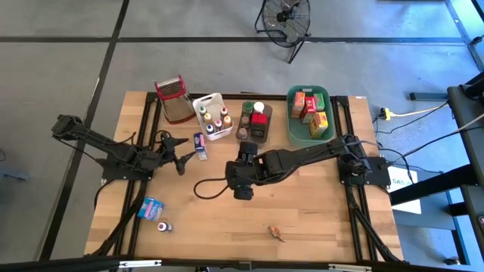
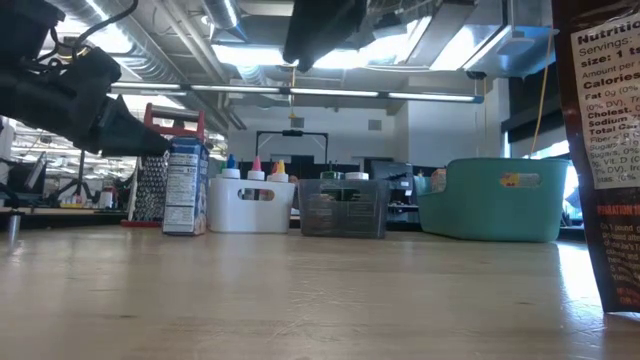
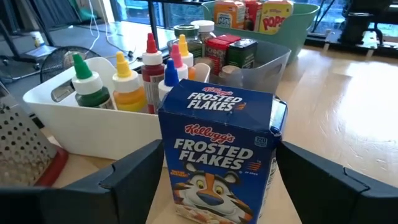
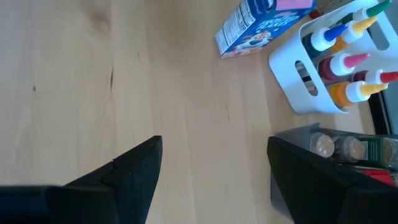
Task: Pick & Place Kitchen Items
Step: Put the blue cereal box into the green bin
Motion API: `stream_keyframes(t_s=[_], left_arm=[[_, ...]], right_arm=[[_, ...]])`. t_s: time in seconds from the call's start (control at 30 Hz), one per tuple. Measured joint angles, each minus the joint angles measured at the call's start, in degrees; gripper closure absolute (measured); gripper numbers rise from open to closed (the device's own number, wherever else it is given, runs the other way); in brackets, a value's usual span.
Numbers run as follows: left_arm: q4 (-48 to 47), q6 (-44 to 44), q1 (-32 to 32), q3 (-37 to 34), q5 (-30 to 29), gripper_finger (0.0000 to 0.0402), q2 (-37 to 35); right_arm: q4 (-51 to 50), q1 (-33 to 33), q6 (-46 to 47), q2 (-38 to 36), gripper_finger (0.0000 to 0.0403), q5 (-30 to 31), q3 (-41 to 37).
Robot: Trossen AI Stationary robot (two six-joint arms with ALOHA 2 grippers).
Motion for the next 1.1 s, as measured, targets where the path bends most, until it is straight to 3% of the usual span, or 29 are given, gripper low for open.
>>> stream_keyframes(t_s=[0.17, 0.4, 0.63, 1.0, 1.1], left_arm=[[0.0, 1.1, 0.0, 0.0, 0.6, 0.0096, 0.0], [-0.2, 11.8, 0.6, 0.0, -0.7, 0.0096, 0.0], [0.0, 13.4, 4.1, 0.0, 1.5, 0.0096, 0.0], [0.6, 2.4, 4.5, 0.0, 14.1, 0.0096, 0.0], [0.6, -1.2, 2.8, 0.0, 12.3, 0.0096, 0.0]], right_arm=[[0.9, -0.1, 0.0, 0.0, 0.011, 0.0, -2.2], [2.2, -0.1, -1.4, 0.0, 0.011, 0.0, -2.4], [2.5, 0.0, -2.4, 0.0, 0.0109, 0.0, -2.4], [2.4, 0.0, -2.4, 0.0, 0.0109, -0.1, -2.4], [2.4, 0.0, -2.5, 0.0, 0.0109, -0.2, -2.4]])
